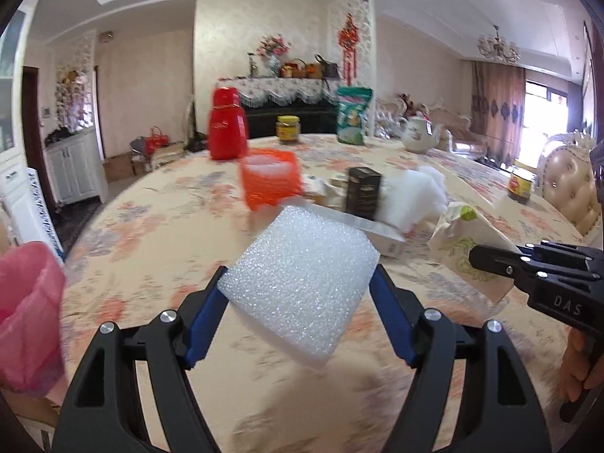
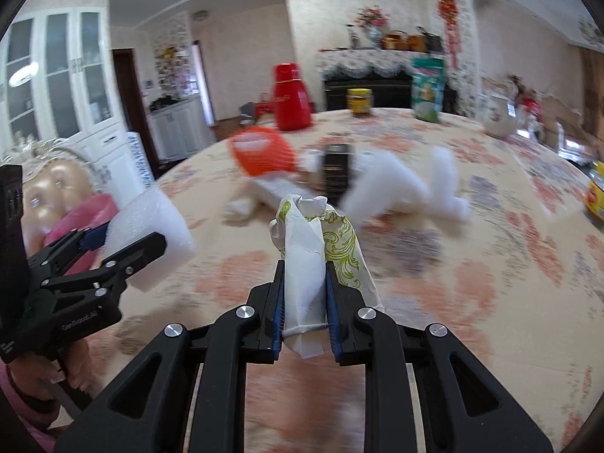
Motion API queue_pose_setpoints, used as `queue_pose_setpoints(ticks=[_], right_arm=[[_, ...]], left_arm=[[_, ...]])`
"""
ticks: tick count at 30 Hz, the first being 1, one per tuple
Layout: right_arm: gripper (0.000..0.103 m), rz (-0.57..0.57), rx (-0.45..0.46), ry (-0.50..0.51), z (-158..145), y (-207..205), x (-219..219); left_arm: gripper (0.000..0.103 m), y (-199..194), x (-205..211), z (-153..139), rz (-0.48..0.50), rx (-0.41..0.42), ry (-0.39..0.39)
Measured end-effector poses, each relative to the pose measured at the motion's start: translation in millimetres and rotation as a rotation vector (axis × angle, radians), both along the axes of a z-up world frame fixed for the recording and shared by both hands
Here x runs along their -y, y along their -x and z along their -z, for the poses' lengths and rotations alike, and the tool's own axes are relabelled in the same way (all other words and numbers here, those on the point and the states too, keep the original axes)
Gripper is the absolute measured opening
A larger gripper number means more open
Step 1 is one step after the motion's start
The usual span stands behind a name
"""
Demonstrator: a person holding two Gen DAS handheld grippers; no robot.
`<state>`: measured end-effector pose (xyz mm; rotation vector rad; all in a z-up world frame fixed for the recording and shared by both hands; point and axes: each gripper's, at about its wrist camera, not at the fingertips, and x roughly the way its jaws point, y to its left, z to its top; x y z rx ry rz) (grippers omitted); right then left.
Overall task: Collect trash
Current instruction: 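Carry foam block and wrapper to the pink bin and release both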
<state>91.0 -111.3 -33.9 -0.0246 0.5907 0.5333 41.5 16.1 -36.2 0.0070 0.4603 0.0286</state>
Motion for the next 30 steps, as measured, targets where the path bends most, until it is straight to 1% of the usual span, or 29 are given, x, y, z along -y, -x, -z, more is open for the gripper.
queue_pose_setpoints(ticks=[3, 6, 8, 11, 15, 19, 25, 28, 30], right_arm=[[0.020, -0.063, 0.020, -0.014, -3.4, 5.6, -23.6], [0.020, -0.121, 0.029, -0.027, -6.2, 10.1, -48.1], [0.020, -0.170, 0.024, -0.038, -7.9, 12.4, -68.0], [0.020, -0.235, 0.018, -0.057, -9.7, 13.7, -96.6], [0.020, -0.334, 0.018, -0.071, -13.2, 11.9, -140.7], [0.021, -0.438, -0.006, -0.086, -13.9, 7.3, -190.2], [0.021, -0.573, -0.008, -0.081, -16.8, 1.5, -266.3], [0.021, -0.621, -0.005, -0.080, -16.9, -5.4, -305.8], [0.021, -0.658, -0.034, -0.097, -14.4, -13.0, -331.6]], left_arm=[[0.072, 18.8, -23.7, -1.5, -0.034, 0.031, 0.004], [0.073, 36.9, -47.9, -4.5, -0.073, 0.063, -0.007], [0.073, 45.0, -64.6, -7.6, -0.101, 0.071, -0.003], [0.073, 57.5, -96.0, -12.9, -0.167, 0.082, 0.023], [0.073, 73.1, -137.7, -16.0, -0.270, 0.091, 0.029], [0.073, 93.8, -182.4, -19.6, -0.385, 0.101, 0.010], [0.073, 115.1, -249.9, -29.3, -0.542, 0.116, -0.006], [0.073, 118.4, -283.7, -32.6, -0.590, 0.118, 0.007], [0.073, 120.8, -309.8, -32.0, -0.624, 0.109, 0.016]])
